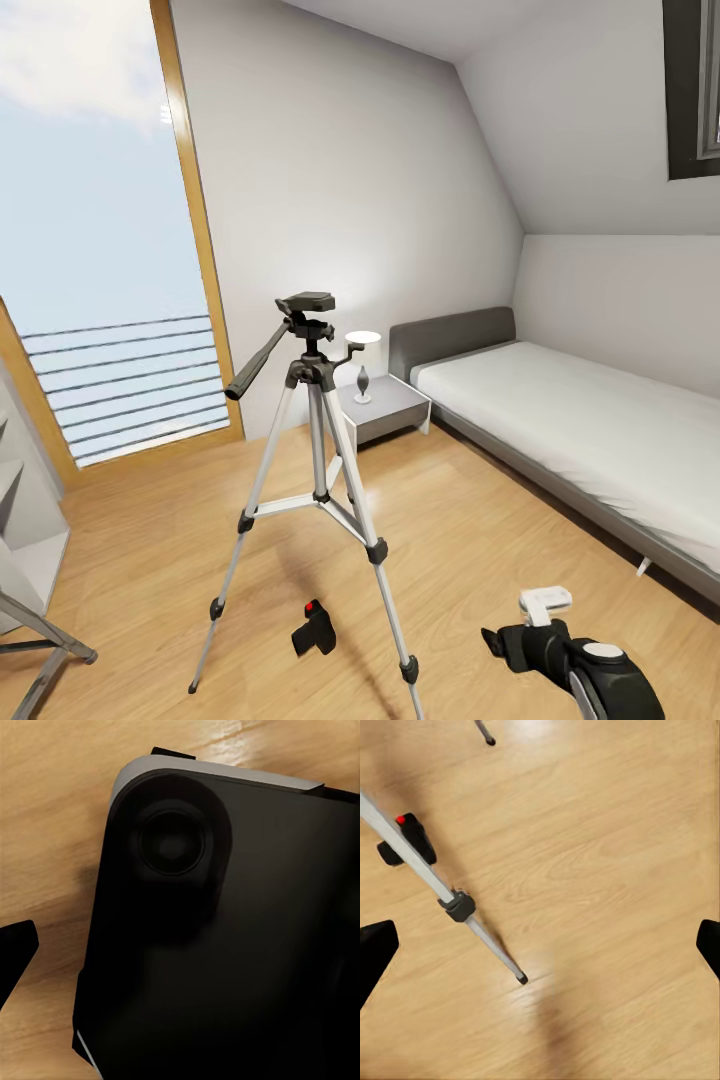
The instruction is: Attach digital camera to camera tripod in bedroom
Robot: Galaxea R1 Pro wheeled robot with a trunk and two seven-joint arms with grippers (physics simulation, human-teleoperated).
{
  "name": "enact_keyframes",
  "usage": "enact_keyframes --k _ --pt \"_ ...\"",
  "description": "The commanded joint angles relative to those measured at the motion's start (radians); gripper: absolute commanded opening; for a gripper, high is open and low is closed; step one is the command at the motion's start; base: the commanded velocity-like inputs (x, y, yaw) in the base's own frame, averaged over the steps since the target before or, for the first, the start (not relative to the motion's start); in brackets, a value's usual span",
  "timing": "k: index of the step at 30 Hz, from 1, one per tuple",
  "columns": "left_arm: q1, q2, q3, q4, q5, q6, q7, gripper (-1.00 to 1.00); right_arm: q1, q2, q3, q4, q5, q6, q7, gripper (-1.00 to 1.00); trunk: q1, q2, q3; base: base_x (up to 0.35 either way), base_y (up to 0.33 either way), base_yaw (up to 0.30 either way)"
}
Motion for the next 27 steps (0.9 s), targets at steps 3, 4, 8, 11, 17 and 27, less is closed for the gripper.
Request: enact_keyframes --k 3,4,8,11,17,27 --pt "0.0 0.0 0.003 0.0 0.004 -0.002 0.001 1.0 -0.071 0.001 0.001 -0.025 0.003 0.068 0.03 1.0 0.0 -0.001 -0.001 0.0 0.0 0.0" --pt "0.0 0.0 0.003 0.0 0.004 -0.002 0.001 1.0 -0.099 0.002 0.002 -0.03 0.002 0.095 0.04 1.0 0.0 -0.001 -0.001 0.0 0.0 0.0" --pt "0.0 0.001 0.003 0.0 0.004 -0.003 0.001 1.0 -0.22 0.005 0.003 -0.042 0.001 0.223 0.099 1.0 0.0 -0.001 -0.001 0.0 0.0 0.0" --pt "0.0 0.001 0.003 0.0 0.004 -0.003 0.001 1.0 -0.317 0.007 0.004 -0.046 -0.002 0.252 0.168 1.0 0.0 -0.001 -0.001 0.0 0.0 0.0" --pt "0.0 0.001 0.003 0.0 0.004 -0.003 0.001 1.0 -0.528 0.003 0.012 -0.052 -0.003 0.252 0.373 1.0 0.0 -0.001 -0.001 0.0 0.0 0.0" --pt "0.0 0.001 0.004 0.0 0.004 -0.003 0.001 1.0 -0.563 0.014 0.15 -0.05 0.002 0.252 0.409 1.0 0.0 -0.001 -0.001 0.0 0.0 0.0"
